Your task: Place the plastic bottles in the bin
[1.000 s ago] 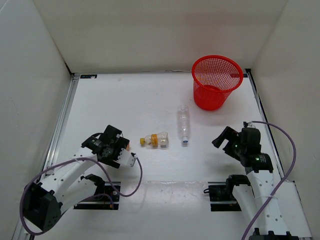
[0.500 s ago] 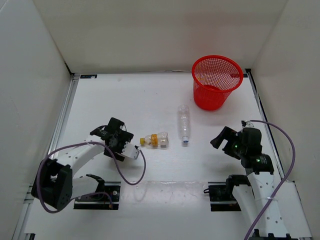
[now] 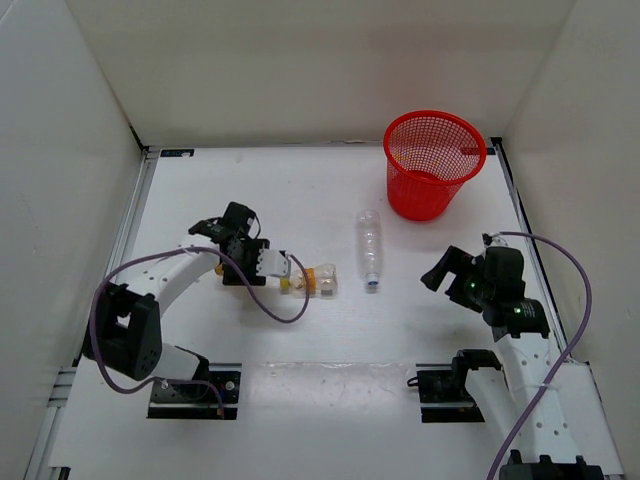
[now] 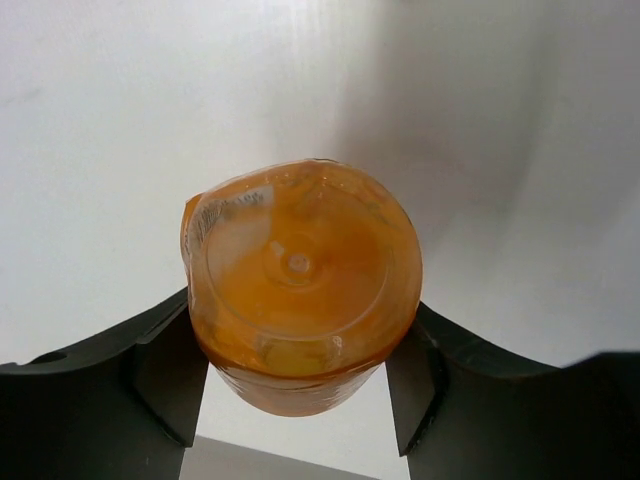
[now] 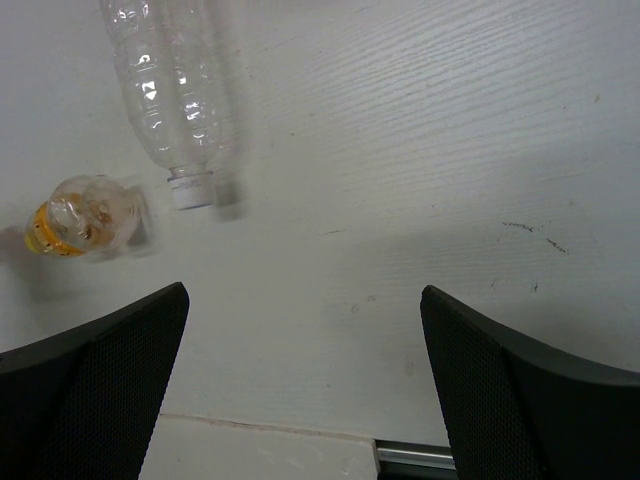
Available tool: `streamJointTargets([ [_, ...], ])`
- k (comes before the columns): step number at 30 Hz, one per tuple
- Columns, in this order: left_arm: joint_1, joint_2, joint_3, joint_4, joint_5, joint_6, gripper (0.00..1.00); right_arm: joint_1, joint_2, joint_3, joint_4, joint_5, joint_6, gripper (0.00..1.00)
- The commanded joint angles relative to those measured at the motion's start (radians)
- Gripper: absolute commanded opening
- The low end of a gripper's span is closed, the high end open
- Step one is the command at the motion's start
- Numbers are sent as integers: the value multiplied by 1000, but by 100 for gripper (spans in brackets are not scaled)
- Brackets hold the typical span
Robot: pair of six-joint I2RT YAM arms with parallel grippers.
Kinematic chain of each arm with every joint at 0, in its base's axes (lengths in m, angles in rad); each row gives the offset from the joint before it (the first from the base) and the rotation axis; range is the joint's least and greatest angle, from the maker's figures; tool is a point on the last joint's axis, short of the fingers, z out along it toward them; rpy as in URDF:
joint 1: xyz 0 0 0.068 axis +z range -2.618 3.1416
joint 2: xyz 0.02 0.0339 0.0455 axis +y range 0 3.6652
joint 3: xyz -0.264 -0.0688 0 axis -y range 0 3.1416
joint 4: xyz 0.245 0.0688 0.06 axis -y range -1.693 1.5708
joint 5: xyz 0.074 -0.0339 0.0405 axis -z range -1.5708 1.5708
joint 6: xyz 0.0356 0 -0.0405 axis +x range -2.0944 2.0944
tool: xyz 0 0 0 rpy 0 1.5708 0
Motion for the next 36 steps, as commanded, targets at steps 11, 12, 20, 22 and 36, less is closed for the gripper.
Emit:
streamJointTargets([
  [11, -30, 704, 1719, -10, 254, -759, 10, 12, 54, -27, 60, 33, 100, 100],
  [12, -53, 728, 1771, 29, 228, -749, 10, 12, 54, -17, 60, 24, 100, 100],
  [20, -86, 437, 1238, 182, 368, -901, 10, 226, 84, 191, 179, 38, -84, 100],
  [22, -86, 391, 1225, 182, 441, -977, 10, 272, 127, 237, 282, -19, -113, 100],
  [36, -80, 517, 1338, 182, 1181, -1511, 10, 670, 437, 463, 746, -38, -250, 100],
])
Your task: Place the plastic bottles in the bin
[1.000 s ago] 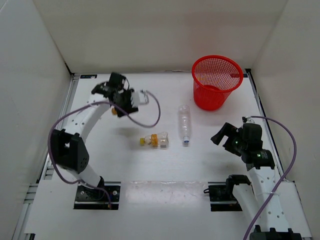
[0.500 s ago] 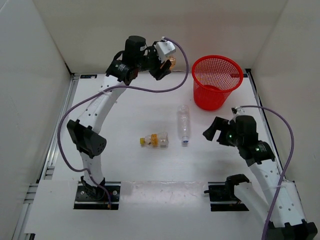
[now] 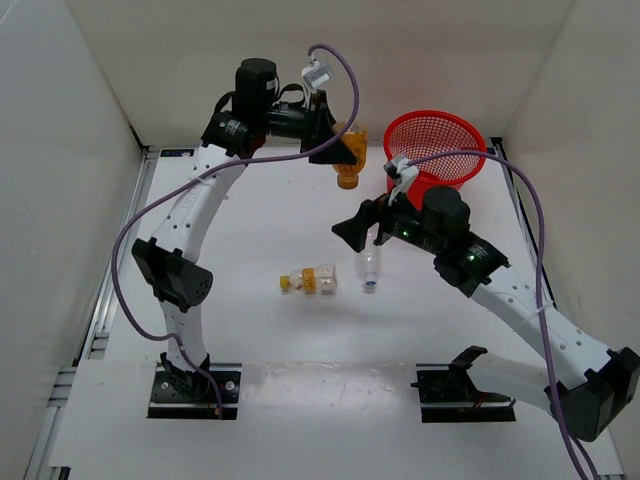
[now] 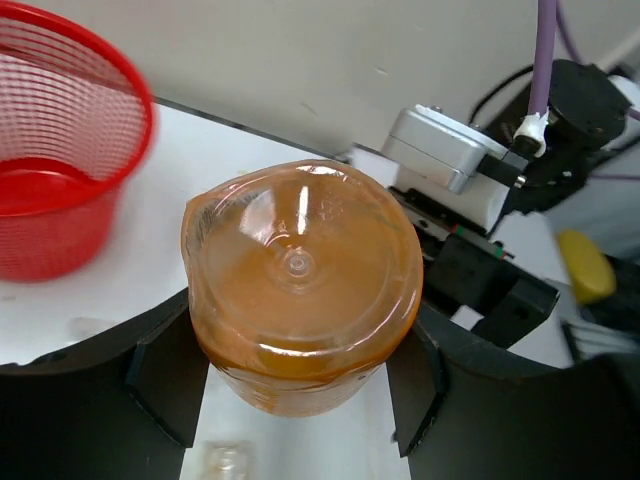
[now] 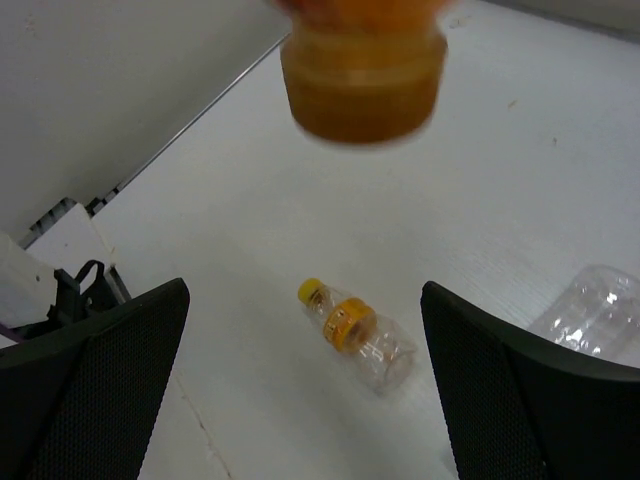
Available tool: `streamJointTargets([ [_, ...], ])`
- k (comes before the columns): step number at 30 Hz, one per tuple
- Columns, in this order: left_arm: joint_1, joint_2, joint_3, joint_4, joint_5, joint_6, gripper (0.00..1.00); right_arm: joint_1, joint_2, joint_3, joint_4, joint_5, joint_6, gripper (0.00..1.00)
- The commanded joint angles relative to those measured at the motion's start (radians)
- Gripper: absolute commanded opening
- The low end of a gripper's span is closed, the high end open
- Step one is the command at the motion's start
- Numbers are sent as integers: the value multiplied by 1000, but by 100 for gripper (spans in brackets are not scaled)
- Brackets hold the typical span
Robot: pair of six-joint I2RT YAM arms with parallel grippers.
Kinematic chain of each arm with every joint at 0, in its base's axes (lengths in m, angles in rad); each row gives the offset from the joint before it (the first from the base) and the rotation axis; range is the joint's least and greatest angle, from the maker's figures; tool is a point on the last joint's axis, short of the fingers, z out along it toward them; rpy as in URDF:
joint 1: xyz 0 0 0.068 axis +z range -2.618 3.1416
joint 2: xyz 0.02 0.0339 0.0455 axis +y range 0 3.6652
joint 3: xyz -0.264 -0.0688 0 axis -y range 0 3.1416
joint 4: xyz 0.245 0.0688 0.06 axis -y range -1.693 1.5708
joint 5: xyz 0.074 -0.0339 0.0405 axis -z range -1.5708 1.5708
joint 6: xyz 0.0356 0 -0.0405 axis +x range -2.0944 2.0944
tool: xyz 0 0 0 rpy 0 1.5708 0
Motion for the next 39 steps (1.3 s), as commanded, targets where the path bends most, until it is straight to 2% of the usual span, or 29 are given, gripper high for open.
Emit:
streamJointTargets([
  [1, -21, 5, -12, -2, 172, -83, 11, 57, 9, 75, 117, 73, -85, 100],
  [2, -21, 5, -32, -2, 184, -96, 12, 66, 9, 84, 129, 118, -85, 100],
  [7, -30, -22, -79, -2, 163, -71, 13, 66, -4, 61, 175, 138, -85, 100],
  [10, -30, -22, -105, -2, 186, -71, 13, 66, 7, 61, 175, 198, -85, 92],
  [11, -30, -22, -121, -2, 186, -71, 13, 66, 7, 61, 199, 210, -85, 83],
  [14, -41, -34, -158, -2, 186, -71, 13, 66, 7, 52, 210, 201, -76, 72],
  [18, -52, -34, -158, -2, 208, -71, 14, 57, 39, 70, 219, 201, -56, 68],
  [23, -52, -36, -156, -2, 198, -71, 14, 46, 79, 109, 209, 161, -47, 58],
  [25, -61, -36, -144, -2, 207, -71, 14, 37, 88, 109, 209, 161, -38, 48],
  [27, -61, -36, -155, -2, 208, -71, 15, 37, 98, 109, 223, 131, -12, 34],
  [28, -61, -36, -171, -2, 208, -71, 17, 28, 98, 109, 223, 131, -12, 17],
  [29, -61, -47, -190, -2, 208, -58, 19, 28, 108, 119, 223, 131, -1, 9],
  [31, -61, -57, -201, -2, 208, -44, 30, 28, 108, 119, 233, 131, -1, 0],
  [33, -61, -67, -210, -2, 166, -7, 42, 28, 108, 119, 233, 131, -1, 0],
  [34, -61, -77, -210, -11, 151, 7, 52, 28, 108, 130, 233, 131, -1, 0],
  [36, -52, -91, -224, -11, 102, 50, 63, 28, 108, 130, 221, 141, -1, 0],
  [37, -52, -105, -237, -11, 90, 62, 73, 28, 108, 130, 221, 150, -1, 0],
  [39, -41, -114, -247, -20, 70, 85, 80, 37, 87, 130, 221, 163, -1, 0],
])
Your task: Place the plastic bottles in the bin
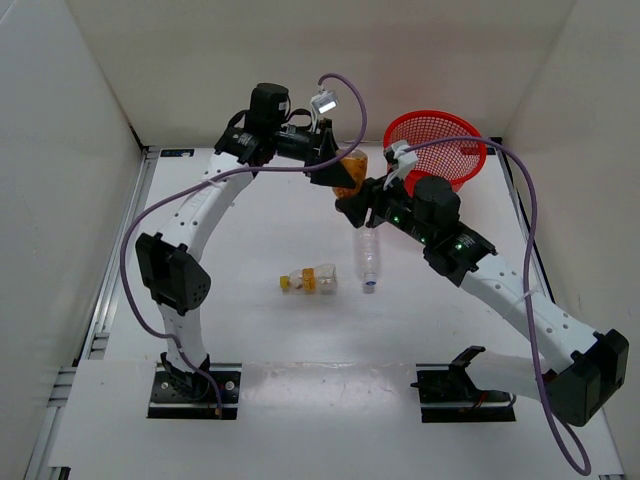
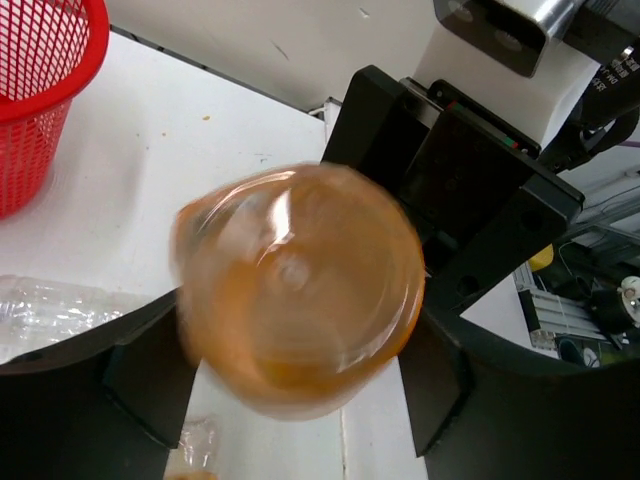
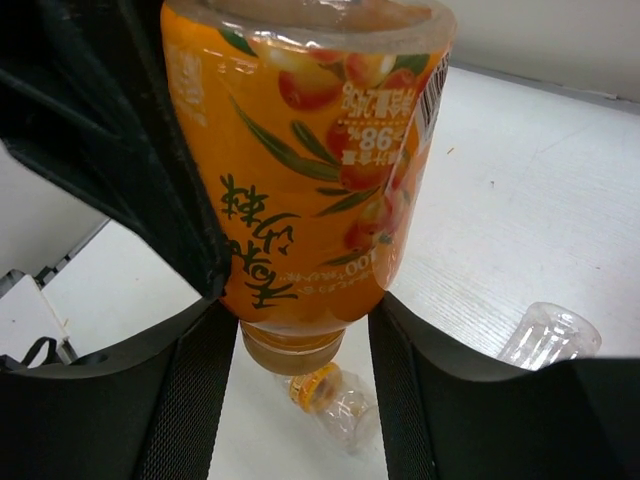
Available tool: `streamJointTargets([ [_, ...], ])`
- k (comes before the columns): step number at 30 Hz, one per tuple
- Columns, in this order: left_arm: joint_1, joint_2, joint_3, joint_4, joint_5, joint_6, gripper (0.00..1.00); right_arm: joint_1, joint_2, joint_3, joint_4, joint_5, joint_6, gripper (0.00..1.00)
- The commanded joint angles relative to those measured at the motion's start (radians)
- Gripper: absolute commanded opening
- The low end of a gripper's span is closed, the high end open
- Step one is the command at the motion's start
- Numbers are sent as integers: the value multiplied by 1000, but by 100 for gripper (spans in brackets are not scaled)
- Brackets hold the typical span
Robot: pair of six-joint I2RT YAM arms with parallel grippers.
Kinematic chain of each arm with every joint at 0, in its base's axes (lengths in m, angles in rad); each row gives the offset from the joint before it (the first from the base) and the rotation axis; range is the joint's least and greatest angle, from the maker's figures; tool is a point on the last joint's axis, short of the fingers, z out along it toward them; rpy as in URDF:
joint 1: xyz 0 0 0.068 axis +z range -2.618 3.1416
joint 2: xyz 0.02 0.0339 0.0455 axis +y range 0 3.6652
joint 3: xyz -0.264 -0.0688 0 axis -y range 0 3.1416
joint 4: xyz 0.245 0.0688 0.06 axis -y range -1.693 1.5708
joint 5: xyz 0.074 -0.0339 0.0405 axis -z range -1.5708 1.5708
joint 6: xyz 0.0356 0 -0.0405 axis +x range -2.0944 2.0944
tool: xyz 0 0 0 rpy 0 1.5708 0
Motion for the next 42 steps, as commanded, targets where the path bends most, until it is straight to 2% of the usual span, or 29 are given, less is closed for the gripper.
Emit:
streamJointTargets([
  [1, -18, -92, -20, -45, -27, 58, 83, 11, -21, 57, 110, 9, 4, 0],
  [3, -7, -92, -20, -45, -36, 58, 90, 11, -30, 42, 120, 23, 4, 0],
  [5, -7, -92, -20, -54, -62, 58, 92, 11, -39, 29, 131, 32, 15, 0],
  [8, -7, -92, -20, -63, -85, 79, 100, 11, -39, 29, 131, 32, 24, 0],
  [33, 11, -43, 116, -92, -136, 88, 100, 20, -39, -49, 172, 5, 110, 0],
  [42, 20, -33, 192, -92, -280, 151, 100, 20, -58, -86, 182, -15, 149, 0],
])
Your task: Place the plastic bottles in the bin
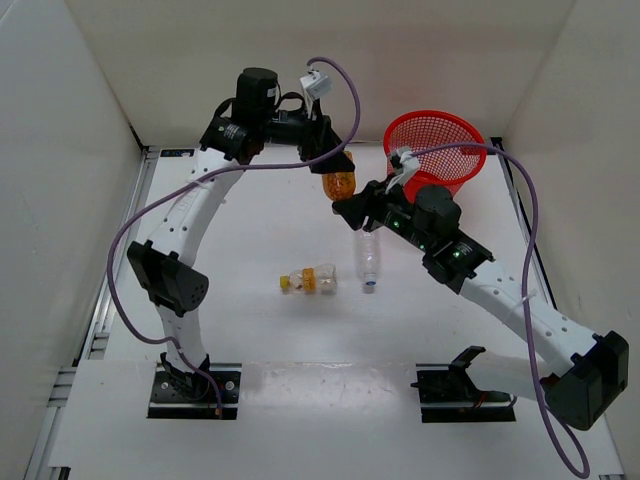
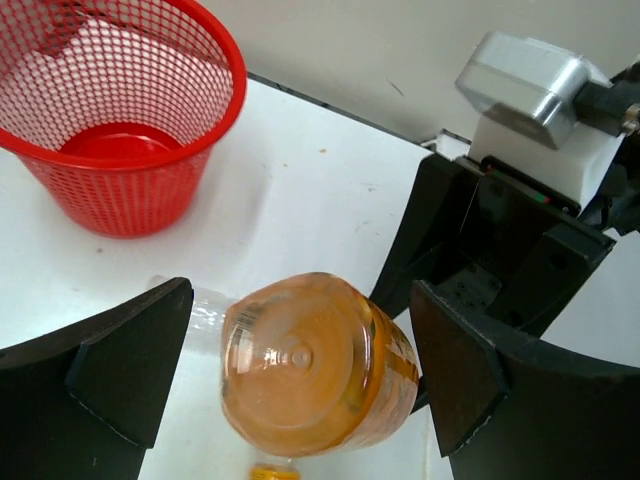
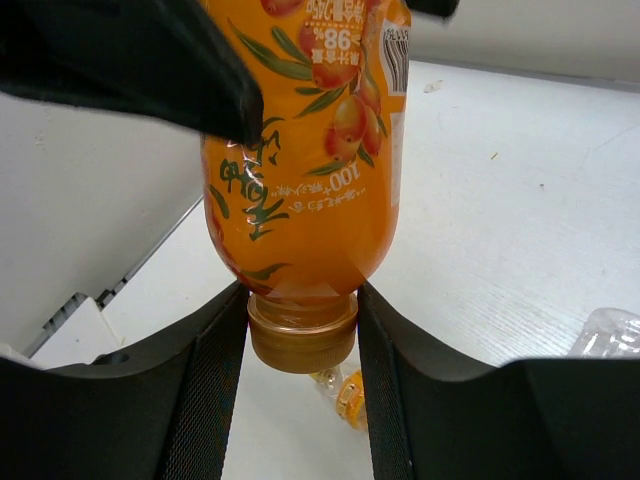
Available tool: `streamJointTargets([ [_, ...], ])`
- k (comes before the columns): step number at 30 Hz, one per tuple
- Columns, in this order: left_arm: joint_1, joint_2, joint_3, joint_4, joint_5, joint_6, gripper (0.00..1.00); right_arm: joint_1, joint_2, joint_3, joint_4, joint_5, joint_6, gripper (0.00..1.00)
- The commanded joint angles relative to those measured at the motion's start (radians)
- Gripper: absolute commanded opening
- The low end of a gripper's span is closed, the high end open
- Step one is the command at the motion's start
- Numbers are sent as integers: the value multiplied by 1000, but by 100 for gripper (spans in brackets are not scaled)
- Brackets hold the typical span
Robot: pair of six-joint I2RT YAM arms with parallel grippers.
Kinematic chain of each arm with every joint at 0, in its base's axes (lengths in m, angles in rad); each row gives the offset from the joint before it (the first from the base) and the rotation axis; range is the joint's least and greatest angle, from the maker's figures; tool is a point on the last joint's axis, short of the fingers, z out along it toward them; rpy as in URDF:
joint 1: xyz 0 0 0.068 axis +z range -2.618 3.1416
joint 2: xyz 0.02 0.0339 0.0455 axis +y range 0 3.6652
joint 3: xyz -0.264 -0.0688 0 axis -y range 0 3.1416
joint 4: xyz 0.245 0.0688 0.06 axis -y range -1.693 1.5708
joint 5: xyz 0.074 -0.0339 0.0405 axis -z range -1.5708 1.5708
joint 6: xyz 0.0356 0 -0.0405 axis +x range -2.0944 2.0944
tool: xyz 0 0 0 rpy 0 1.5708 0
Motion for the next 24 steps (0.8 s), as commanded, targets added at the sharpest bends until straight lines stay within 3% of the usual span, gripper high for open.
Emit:
streamJointTargets([
  [1, 7, -6, 54, 0, -44, 34, 100, 5, -31, -9, 66, -11, 22, 0],
  [5, 7, 16, 96, 0, -56, 34, 100, 5, -31, -18, 77, -20, 33, 0],
  [11, 16, 25, 238, 0, -190, 54, 100, 5, -31, -51, 77, 1, 55, 0],
  [13, 28, 16, 270, 18, -330, 63, 100, -17, -31, -38, 41, 36, 44, 0],
  [17, 54, -73, 281, 69, -662, 141, 100, -135, 40, 150, -85, 116, -13, 0],
  [19, 54, -119, 240, 78, -877, 181, 100, -225, 102, 240, -183, 188, -13, 0],
  [22, 54, -235, 73, 78, -1062, 252, 100, -352, 221, 429, -318, 293, -13, 0],
  [24, 54, -345, -131, 78, -1098, 345, 100, -400, 299, 535, -406, 319, -13, 0],
])
